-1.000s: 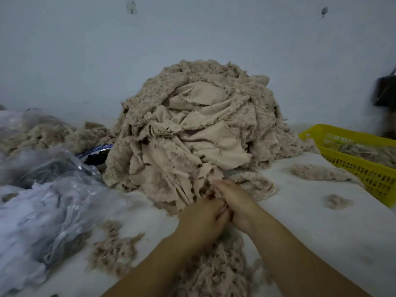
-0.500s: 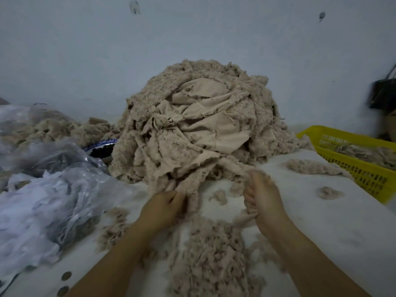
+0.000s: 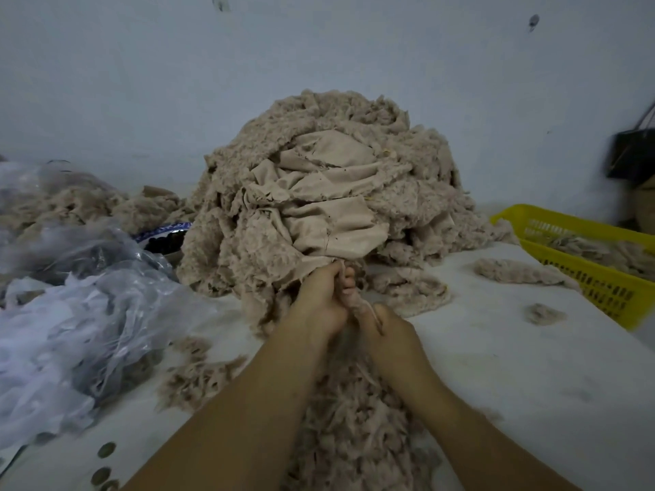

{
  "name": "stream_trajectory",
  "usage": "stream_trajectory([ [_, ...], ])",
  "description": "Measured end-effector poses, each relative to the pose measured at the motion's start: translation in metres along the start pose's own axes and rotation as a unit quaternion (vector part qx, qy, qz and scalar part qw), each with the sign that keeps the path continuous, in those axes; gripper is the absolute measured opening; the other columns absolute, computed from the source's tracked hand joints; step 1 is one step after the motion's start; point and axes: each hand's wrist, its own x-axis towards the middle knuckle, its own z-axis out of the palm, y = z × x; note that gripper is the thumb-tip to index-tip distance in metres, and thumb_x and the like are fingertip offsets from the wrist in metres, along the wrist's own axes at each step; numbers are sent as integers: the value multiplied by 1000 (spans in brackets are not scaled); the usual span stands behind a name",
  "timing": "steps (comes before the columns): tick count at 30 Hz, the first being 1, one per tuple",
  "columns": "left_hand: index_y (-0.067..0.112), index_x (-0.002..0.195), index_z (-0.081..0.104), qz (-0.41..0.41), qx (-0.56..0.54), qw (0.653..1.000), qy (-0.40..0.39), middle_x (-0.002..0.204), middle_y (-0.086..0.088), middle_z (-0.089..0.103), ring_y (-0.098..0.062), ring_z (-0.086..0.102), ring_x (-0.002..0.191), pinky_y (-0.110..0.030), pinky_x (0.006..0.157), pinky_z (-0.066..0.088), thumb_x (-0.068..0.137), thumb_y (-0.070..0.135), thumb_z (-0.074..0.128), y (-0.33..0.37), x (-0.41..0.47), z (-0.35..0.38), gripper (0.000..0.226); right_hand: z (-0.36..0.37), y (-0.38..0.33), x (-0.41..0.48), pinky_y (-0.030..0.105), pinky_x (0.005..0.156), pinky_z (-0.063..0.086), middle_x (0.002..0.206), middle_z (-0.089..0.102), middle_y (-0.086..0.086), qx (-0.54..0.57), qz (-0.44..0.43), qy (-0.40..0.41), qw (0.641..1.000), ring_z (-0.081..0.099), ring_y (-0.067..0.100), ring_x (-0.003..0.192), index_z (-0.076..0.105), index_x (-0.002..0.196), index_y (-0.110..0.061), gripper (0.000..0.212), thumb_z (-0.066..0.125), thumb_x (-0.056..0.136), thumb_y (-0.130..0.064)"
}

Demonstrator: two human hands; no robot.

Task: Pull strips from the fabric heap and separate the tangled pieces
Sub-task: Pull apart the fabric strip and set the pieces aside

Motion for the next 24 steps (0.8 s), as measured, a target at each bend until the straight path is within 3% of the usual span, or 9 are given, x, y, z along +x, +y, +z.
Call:
stream_trajectory([
  [3, 7, 82, 55, 11, -5, 1000, 29, 65, -3, 51, -13, 46, 56, -21, 51, 45, 105, 14, 45, -26, 1, 7, 27, -6, 5, 13, 21, 57, 33, 81, 54, -2, 76, 95, 51, 991, 49, 6, 71, 49, 83, -24, 28, 37, 105, -34],
  [5, 4, 93, 61, 42, 26, 998, 48, 82, -14, 63, -23, 61, 73, -32, 68, 58, 105, 17, 48, -47, 2, 4, 21, -9, 8, 16, 26, 60, 40, 86, 59, 3, 115, 133, 63, 982, 55, 13, 76, 52, 84, -22, 25, 40, 103, -32],
  [7, 5, 115, 62, 81, 48, 994, 54, 107, -21, 67, -34, 66, 99, -45, 94, 56, 105, 18, 49, -59, -1, -1, 21, -11, 10, 14, 34, 66, 45, 87, 62, 10, 139, 136, 50, 980, 60, 22, 78, 55, 86, -14, 26, 44, 102, -32],
  [9, 6, 119, 61, 110, 67, 990, 51, 114, -20, 67, -33, 65, 106, -48, 100, 52, 105, 21, 49, -66, -9, -7, 24, -11, 12, 10, 30, 60, 42, 78, 58, 7, 138, 120, 36, 983, 56, 18, 68, 51, 79, -12, 29, 47, 100, -32],
  [13, 10, 95, 62, 129, 86, 983, 102, 93, -14, 67, -26, 63, 88, -50, 90, 53, 104, 25, 51, -86, -36, -21, 21, -5, 9, 5, 15, 46, 35, 55, 51, -6, 175, 112, 43, 977, 49, 8, 54, 49, 65, -17, 37, 51, 99, -31],
  [17, 9, 89, 66, 105, 15, 984, 146, 65, -1, 68, -11, 64, 59, -27, 61, 54, 104, 25, 52, -87, -56, -25, 26, 4, 2, -3, 17, 51, 40, 48, 57, -15, 186, 105, 17, 977, 52, 0, 50, 58, 54, -28, 49, 47, 100, -44],
  [20, 7, 94, 70, 30, -49, 992, 114, 63, -2, 68, -12, 65, 55, -22, 51, 53, 101, 35, 56, -66, -51, -16, 33, 3, 2, -4, 14, 49, 36, 54, 60, -20, 173, 86, 22, 981, 53, -3, 52, 57, 58, -28, 45, 45, 100, -40],
  [22, 7, 84, 67, -25, -57, 996, 64, 59, -4, 65, -13, 62, 52, -21, 46, 50, 101, 32, 58, -47, -37, -5, 31, 1, 2, -7, 11, 50, 38, 59, 59, -23, 123, 50, -13, 991, 53, -6, 55, 57, 56, -34, 47, 43, 101, -40],
  [24, 7, 72, 53, -38, -73, 996, 44, 43, -1, 51, -8, 48, 33, -16, 35, 39, 106, 22, 47, -30, -23, 3, 38, 2, 5, -9, 11, 50, 37, 60, 58, -18, 73, 26, -40, 996, 51, -5, 55, 53, 61, -29, 43, 43, 101, -43],
])
